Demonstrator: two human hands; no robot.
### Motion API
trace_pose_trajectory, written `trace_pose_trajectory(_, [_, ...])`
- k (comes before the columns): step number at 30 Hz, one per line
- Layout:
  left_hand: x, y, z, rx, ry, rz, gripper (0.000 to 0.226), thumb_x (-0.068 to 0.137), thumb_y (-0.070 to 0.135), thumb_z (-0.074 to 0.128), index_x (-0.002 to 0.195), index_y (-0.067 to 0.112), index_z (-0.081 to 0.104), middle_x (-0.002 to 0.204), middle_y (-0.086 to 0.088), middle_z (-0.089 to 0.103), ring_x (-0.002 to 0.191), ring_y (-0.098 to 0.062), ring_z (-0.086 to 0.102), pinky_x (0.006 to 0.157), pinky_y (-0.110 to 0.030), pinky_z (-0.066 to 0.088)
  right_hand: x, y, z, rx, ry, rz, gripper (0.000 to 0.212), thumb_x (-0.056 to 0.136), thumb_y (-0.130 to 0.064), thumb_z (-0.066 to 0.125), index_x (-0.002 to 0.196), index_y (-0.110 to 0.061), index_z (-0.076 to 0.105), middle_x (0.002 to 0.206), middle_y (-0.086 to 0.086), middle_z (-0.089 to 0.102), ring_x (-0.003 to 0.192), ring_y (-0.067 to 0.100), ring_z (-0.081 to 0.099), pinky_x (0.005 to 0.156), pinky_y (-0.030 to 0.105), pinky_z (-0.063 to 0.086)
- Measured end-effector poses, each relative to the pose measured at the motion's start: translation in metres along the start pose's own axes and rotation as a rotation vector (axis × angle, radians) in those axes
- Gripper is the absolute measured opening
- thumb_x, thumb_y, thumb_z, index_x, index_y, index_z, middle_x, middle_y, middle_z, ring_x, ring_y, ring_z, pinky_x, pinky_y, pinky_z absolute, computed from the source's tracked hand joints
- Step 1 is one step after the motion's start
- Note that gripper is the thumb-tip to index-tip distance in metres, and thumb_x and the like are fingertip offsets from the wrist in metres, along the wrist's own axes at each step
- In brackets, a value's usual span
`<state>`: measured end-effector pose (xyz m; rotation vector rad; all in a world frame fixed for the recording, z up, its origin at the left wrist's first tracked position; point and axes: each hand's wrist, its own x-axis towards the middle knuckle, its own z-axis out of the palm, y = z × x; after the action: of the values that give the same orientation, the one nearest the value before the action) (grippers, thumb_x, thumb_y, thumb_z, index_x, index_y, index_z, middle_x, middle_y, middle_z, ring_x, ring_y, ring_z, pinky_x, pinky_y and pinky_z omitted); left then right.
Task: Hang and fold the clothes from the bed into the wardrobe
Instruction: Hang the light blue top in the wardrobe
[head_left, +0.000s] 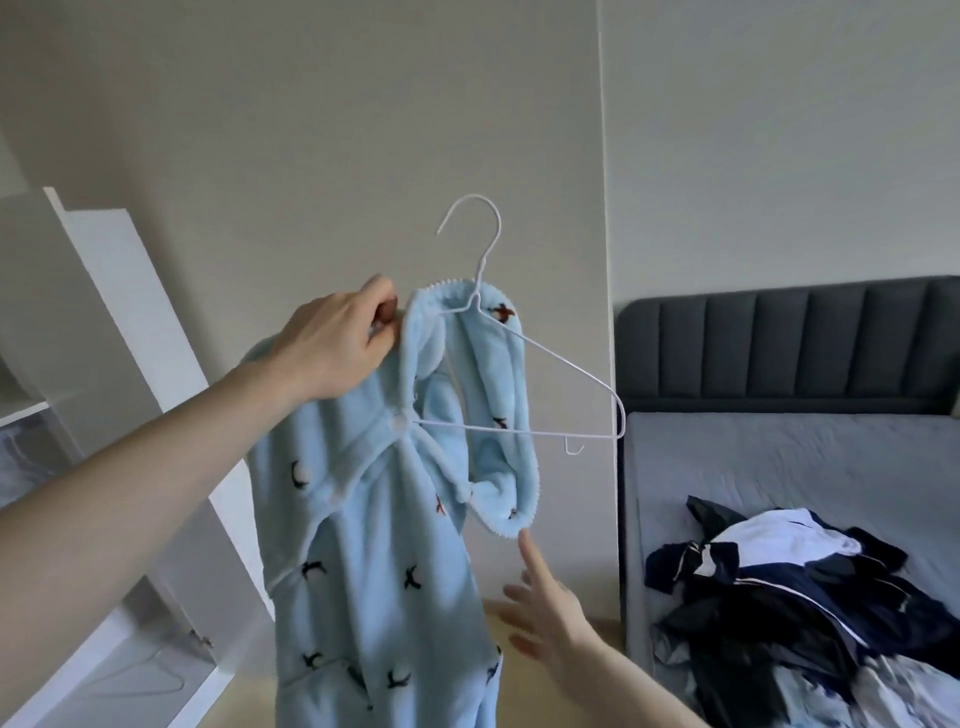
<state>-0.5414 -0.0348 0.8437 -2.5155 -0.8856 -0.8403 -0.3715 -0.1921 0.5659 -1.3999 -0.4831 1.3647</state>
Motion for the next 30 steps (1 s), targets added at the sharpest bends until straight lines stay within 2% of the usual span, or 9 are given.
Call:
trace_pose_trajectory(3, [0.000, 0.000, 0.000, -0.009, 0.013, 0.024, 0.013, 0.100, 0.029, 0.052, 0.099, 0.029, 0.039, 0.068, 0.011, 0.053, 0.071, -0.038, 0.058, 0.057, -0.037, 0.035, 0.034, -0.030, 0.011, 0.231, -0.038, 0.104, 0.075, 0.070, -0.081, 0.071, 0.112, -0.020, 0.058, 0.115, -0.001, 0.071, 0.097, 0.021, 0.073, 0.079, 0.035, 0.058])
trace_pose_trajectory(7, [-0.005, 0.001, 0.000, 0.021, 0.027, 0.078, 0.008, 0.099, 0.033, 0.045, 0.104, 0.030, 0.050, 0.074, 0.005, 0.062, 0.074, -0.039, 0.060, 0.058, -0.036, 0.037, 0.068, -0.056, 0.019, 0.336, -0.025, 0.061, 0.048, 0.080, -0.049, 0.084, 0.107, -0.013, 0.067, 0.090, 0.005, 0.070, 0.073, 0.020, 0.066, 0.060, 0.025, 0.048])
trace_pose_trajectory(10, [-0.011, -0.013, -0.006, 0.068, 0.037, 0.058, 0.009, 0.096, 0.032, 0.043, 0.094, 0.030, 0.052, 0.067, 0.016, 0.054, 0.066, -0.028, 0.048, 0.057, -0.033, 0.035, 0.076, -0.074, 0.004, 0.306, 0.129, -0.046, 0.013, 0.094, -0.013, 0.067, 0.105, -0.007, 0.064, 0.076, 0.010, 0.060, 0.060, 0.021, 0.052, 0.045, 0.022, 0.043])
trace_pose_trajectory(12, [-0.020, -0.030, -0.013, 0.124, 0.010, 0.042, 0.010, 0.094, 0.027, 0.043, 0.091, 0.032, 0.052, 0.064, 0.022, 0.049, 0.064, -0.022, 0.046, 0.055, -0.031, 0.034, 0.076, -0.096, -0.020, 0.337, 0.218, -0.154, 0.015, 0.094, 0.000, 0.052, 0.102, -0.005, 0.064, 0.072, 0.010, 0.055, 0.055, 0.019, 0.045, 0.041, 0.021, 0.037])
trace_pose_trajectory(16, [-0.052, -0.048, -0.007, 0.168, -0.067, 0.040, 0.023, 0.083, 0.026, 0.034, 0.088, 0.028, 0.056, 0.078, 0.011, 0.062, 0.070, -0.027, 0.060, 0.057, -0.034, 0.044, 0.063, -0.153, -0.062, 0.248, 0.302, -0.352, 0.020, 0.087, 0.000, 0.051, 0.081, -0.009, 0.068, 0.063, 0.007, 0.049, 0.042, 0.013, 0.033, 0.036, 0.018, 0.024])
trace_pose_trajectory(21, [-0.078, -0.045, 0.018, 0.176, -0.193, 0.138, 0.036, 0.076, 0.034, 0.027, 0.089, 0.027, 0.060, 0.083, 0.010, 0.068, 0.075, -0.026, 0.064, 0.055, -0.032, 0.043, 0.030, -0.214, -0.078, 0.121, 0.339, -0.534, 0.017, 0.085, -0.001, 0.052, 0.083, -0.006, 0.069, 0.070, 0.011, 0.051, 0.047, 0.016, 0.039, 0.038, 0.019, 0.027])
trace_pose_trajectory(24, [-0.083, -0.044, 0.032, 0.174, -0.176, 0.101, 0.028, 0.078, 0.031, 0.032, 0.093, 0.030, 0.055, 0.086, 0.013, 0.070, 0.076, -0.026, 0.066, 0.055, -0.030, 0.040, -0.009, -0.239, -0.058, 0.067, 0.202, -0.660, 0.026, 0.084, -0.002, 0.054, 0.066, -0.013, 0.070, 0.060, 0.008, 0.059, 0.043, 0.013, 0.053, 0.039, 0.021, 0.040])
trace_pose_trajectory(26, [-0.081, -0.046, 0.038, 0.141, -0.097, -0.016, 0.025, 0.083, 0.030, 0.038, 0.097, 0.031, 0.059, 0.092, 0.008, 0.073, 0.080, -0.031, 0.068, 0.059, -0.033, 0.043, -0.040, -0.240, -0.033, -0.053, 0.043, -0.761, 0.024, 0.081, -0.009, 0.056, 0.067, -0.017, 0.074, 0.061, 0.004, 0.065, 0.052, 0.016, 0.062, 0.044, 0.025, 0.047])
trace_pose_trajectory(30, [-0.075, -0.042, 0.046, 0.013, 0.018, -0.166, 0.018, 0.092, 0.032, 0.039, 0.097, 0.030, 0.056, 0.086, 0.002, 0.073, 0.078, -0.034, 0.066, 0.059, -0.034, 0.038, -0.074, -0.204, 0.011, -0.546, -0.312, -0.795, 0.018, 0.087, -0.020, 0.062, 0.104, -0.019, 0.068, 0.082, 0.002, 0.072, 0.070, 0.016, 0.068, 0.053, 0.028, 0.053])
